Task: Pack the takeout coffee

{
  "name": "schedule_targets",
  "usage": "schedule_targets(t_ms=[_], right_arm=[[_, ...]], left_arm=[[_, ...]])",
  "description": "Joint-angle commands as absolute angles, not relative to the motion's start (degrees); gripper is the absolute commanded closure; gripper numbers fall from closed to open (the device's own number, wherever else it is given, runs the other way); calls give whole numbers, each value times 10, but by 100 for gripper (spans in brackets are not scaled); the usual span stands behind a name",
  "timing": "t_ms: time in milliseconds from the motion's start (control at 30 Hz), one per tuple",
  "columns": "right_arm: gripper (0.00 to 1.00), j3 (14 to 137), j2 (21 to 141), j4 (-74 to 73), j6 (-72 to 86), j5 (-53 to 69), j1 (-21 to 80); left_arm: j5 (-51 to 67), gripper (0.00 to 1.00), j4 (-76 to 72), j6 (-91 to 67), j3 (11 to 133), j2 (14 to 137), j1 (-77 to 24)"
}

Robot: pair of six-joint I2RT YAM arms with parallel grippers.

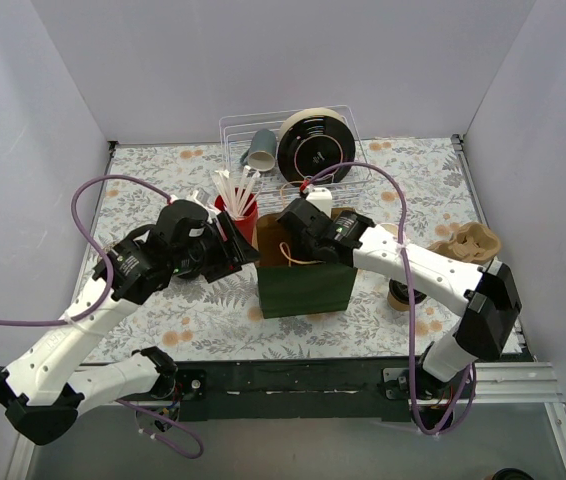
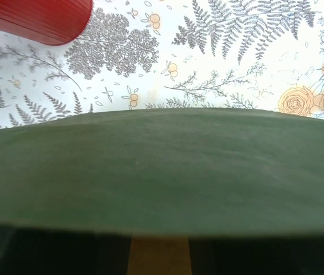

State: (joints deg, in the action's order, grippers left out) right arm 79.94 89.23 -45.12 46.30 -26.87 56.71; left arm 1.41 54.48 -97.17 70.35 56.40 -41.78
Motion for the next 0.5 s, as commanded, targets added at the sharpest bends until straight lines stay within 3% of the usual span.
schedule_targets(t_ms=[0,67,233,467], right_arm=[[55,837,888,-464,454,-291,571],[55,845,880,-458,429,-270,571],[55,846,835,-426,379,-194,572],[55,884,774,-430,358,-155,572]], left_arm=[[-23,42,590,-945,736,583,-417],[-39,35,602,-937,748,596,-417],[-55,33,603,-917,779,638,-417],[-57,42,595,-882,805,696,-417]])
